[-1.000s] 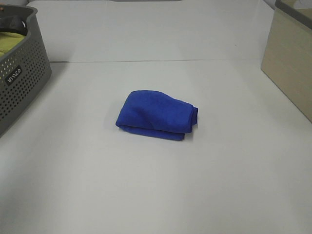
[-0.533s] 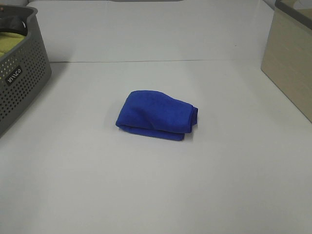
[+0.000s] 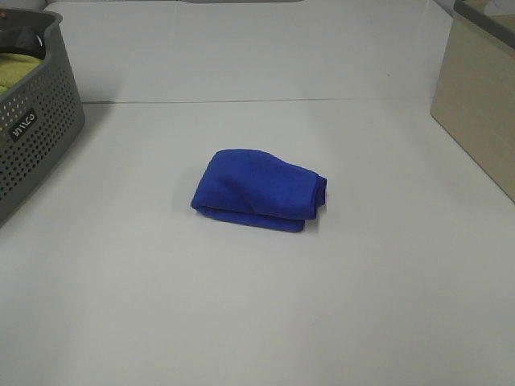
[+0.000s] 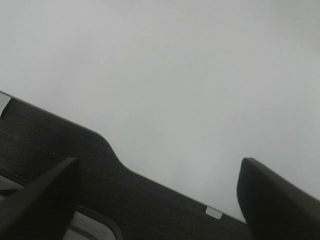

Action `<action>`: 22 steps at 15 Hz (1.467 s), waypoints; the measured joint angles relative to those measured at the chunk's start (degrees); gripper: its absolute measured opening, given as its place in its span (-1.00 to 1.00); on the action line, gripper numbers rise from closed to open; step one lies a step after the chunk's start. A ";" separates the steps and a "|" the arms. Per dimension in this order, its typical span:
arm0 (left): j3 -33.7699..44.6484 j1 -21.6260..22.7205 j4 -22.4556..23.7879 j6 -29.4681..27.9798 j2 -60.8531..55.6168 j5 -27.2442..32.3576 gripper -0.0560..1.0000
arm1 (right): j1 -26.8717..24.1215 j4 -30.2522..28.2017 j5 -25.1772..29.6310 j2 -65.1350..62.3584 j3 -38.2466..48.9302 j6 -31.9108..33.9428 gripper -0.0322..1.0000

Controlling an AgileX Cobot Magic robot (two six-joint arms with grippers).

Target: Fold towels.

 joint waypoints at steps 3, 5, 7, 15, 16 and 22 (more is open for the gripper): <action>0.00 0.00 0.00 0.00 0.00 0.00 0.48 | 0.00 0.23 -0.40 0.00 0.00 0.00 0.66; 0.00 0.00 0.00 0.00 0.00 0.00 0.48 | 0.00 0.23 -0.46 0.00 0.00 0.00 0.66; 0.00 1.55 -0.06 0.06 -0.11 0.00 0.48 | -0.86 0.46 -0.52 0.00 0.00 0.00 0.66; 0.17 14.73 0.00 0.06 -15.93 0.00 0.48 | -10.20 1.72 -0.63 -16.33 0.06 0.00 0.66; 0.17 14.73 0.00 0.06 -15.99 0.00 0.48 | -10.20 1.72 -0.63 -16.33 0.06 0.00 0.66; 0.17 14.73 0.00 0.06 -16.10 0.00 0.48 | -10.20 1.72 -0.63 -16.33 0.06 0.00 0.66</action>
